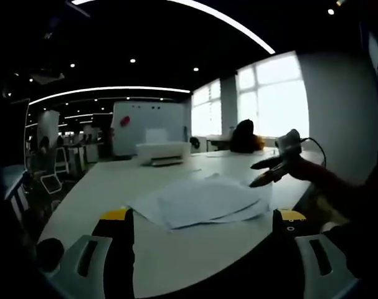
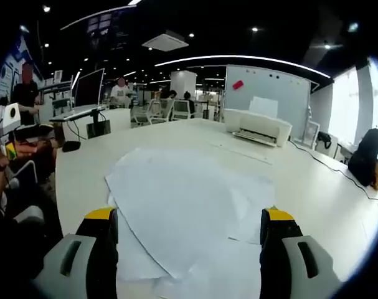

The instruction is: Organize the stack of printing papers by aligning and flattening the scattered papers on the table

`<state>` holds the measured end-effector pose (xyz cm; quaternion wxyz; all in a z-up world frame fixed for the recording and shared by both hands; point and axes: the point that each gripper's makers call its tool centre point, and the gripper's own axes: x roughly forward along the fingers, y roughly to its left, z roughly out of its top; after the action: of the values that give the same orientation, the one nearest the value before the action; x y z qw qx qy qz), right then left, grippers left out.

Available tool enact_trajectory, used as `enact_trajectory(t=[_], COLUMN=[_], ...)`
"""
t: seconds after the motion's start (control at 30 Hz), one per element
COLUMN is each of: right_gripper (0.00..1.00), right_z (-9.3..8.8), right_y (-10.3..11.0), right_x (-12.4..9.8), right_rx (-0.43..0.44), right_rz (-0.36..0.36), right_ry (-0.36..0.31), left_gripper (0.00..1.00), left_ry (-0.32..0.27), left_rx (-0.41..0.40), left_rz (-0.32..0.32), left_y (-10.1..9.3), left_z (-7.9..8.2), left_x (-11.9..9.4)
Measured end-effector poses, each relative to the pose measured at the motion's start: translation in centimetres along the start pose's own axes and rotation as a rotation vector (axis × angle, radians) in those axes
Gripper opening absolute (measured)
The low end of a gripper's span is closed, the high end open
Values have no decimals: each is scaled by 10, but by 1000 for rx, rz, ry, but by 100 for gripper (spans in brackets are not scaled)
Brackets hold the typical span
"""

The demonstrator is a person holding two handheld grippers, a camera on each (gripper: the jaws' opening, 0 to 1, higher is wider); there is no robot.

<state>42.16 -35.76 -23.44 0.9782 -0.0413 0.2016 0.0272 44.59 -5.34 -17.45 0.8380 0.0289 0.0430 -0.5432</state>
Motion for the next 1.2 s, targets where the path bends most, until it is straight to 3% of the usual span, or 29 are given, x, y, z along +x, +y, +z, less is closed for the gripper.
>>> enact_trajectory(t=[0.23,1.2], right_gripper=[90,90], right_z=[1,-2], right_y=[-4,-30], right_x=[4,33], right_rx=[7,44], right_rz=[-9,-41], right_ry=[1,33], left_gripper=[94,94], left_ry=[-4,-27], left_rx=[7,-8], left_rz=[-31,-40], left_y=[-5,-2], left_z=[-2,-2], left_x=[1,0])
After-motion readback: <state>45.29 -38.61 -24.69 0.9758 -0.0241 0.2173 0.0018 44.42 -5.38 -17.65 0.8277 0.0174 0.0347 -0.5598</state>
